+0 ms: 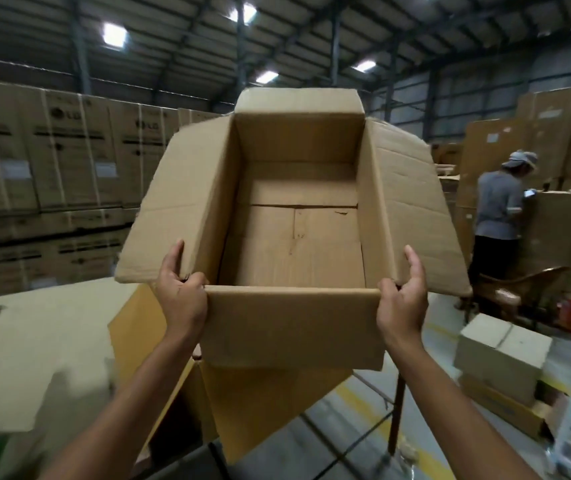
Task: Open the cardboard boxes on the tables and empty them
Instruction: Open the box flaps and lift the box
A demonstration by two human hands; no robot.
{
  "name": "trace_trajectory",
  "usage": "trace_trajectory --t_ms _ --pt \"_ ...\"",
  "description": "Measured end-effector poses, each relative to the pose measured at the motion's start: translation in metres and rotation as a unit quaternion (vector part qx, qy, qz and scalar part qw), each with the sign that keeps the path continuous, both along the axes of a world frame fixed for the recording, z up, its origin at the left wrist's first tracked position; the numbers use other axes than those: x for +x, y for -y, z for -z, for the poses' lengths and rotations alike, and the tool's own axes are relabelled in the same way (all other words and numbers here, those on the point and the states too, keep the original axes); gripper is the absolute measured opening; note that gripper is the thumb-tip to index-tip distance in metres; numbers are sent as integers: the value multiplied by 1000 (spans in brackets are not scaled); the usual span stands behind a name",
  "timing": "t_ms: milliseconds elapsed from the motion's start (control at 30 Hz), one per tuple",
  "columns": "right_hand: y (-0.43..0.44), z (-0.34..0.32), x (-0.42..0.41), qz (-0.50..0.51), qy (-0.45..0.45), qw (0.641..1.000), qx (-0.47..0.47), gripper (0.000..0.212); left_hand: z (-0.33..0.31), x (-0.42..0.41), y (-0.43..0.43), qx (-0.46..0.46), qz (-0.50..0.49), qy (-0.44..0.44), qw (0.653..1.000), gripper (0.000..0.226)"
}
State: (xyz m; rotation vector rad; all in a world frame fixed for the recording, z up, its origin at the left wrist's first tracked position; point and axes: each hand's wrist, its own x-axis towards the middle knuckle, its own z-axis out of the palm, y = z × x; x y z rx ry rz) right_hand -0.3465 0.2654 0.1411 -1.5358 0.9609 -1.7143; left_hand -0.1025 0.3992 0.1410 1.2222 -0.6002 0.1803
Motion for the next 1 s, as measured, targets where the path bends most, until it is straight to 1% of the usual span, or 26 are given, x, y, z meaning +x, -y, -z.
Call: trace_trajectory --t_ms 200,400,533,633,733,867,1000 --pt "49 -2 58 -87 -11 996 1 64 -1 32 12 -8 -62 -2 998 69" --pt "110 -16 115 -157 -18 987 2 62 -7 73 43 5 -88 -9 996 67" --pt "152 -25 159 -194 -52 979 17 57 -11 108 69 2 -106 -39 994 65" --pt "185 -29 193 -214 -82 973 20 54 -7 132 87 21 -113 -49 992 61" --pt "212 -22 226 -231 -121 965 30 53 4 151 98 44 -136 -60 988 57" --pt "236 2 260 -276 -171 944 64 53 37 167 106 84 -169 -93 978 54" --pt "256 43 287 -309 -212 921 108 56 82 173 120 123 -208 -148 959 52"
